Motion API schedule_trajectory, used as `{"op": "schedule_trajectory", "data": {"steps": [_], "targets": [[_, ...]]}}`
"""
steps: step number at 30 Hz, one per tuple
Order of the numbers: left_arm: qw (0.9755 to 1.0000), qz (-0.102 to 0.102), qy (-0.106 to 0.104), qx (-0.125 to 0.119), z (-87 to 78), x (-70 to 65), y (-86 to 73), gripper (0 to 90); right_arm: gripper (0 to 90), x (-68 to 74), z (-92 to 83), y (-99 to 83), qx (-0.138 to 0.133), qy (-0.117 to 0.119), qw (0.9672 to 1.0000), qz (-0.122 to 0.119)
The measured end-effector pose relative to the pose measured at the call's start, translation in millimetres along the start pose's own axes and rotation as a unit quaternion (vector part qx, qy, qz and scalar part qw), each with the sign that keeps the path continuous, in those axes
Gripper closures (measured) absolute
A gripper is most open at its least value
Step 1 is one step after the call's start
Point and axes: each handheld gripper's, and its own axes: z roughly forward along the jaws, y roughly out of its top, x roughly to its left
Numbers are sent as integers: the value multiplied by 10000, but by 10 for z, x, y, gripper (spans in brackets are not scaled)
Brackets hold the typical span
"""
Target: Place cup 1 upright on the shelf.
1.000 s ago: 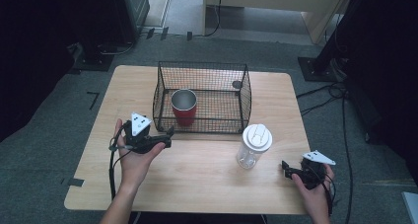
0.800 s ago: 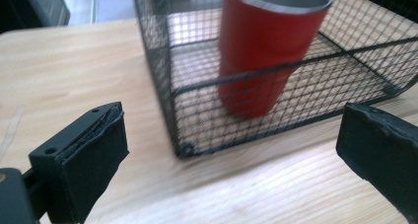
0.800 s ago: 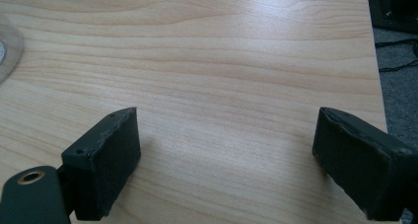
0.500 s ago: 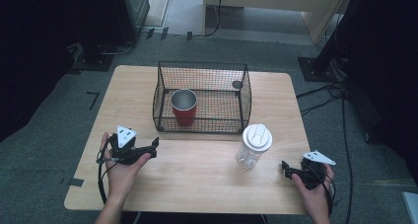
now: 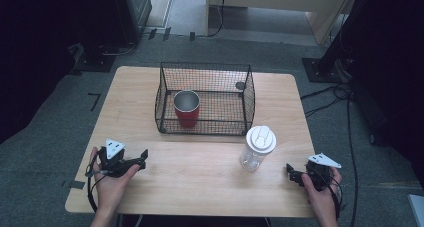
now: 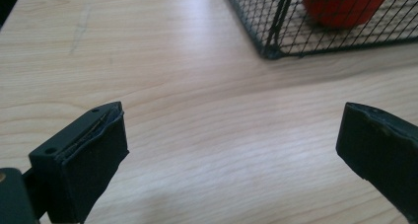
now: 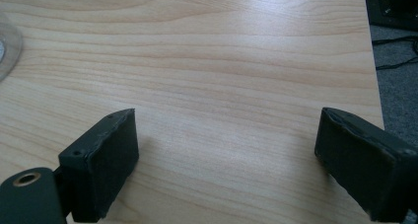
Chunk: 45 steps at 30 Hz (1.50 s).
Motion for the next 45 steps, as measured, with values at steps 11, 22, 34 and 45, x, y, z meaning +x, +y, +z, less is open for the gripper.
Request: {"op": "schedule_trajectory", "data": {"steps": [11, 22, 34, 45], "targets": [[9993, -89, 190, 297, -18, 199, -231, 0, 92, 11, -31, -14, -79, 1, 9999, 70], [9980, -74, 341, 531, -89, 316, -349, 0, 92, 179, -165, 86, -415, 328, 9985, -114], [9942, -177, 480, 942, -37, 355, -347, 0, 92, 465, -333, 273, -653, 806, 9936, -437], [9945, -118, 420, 953, -38, 352, -346, 0, 92, 726, -436, 421, -860, 1219, 9872, -568]]}}
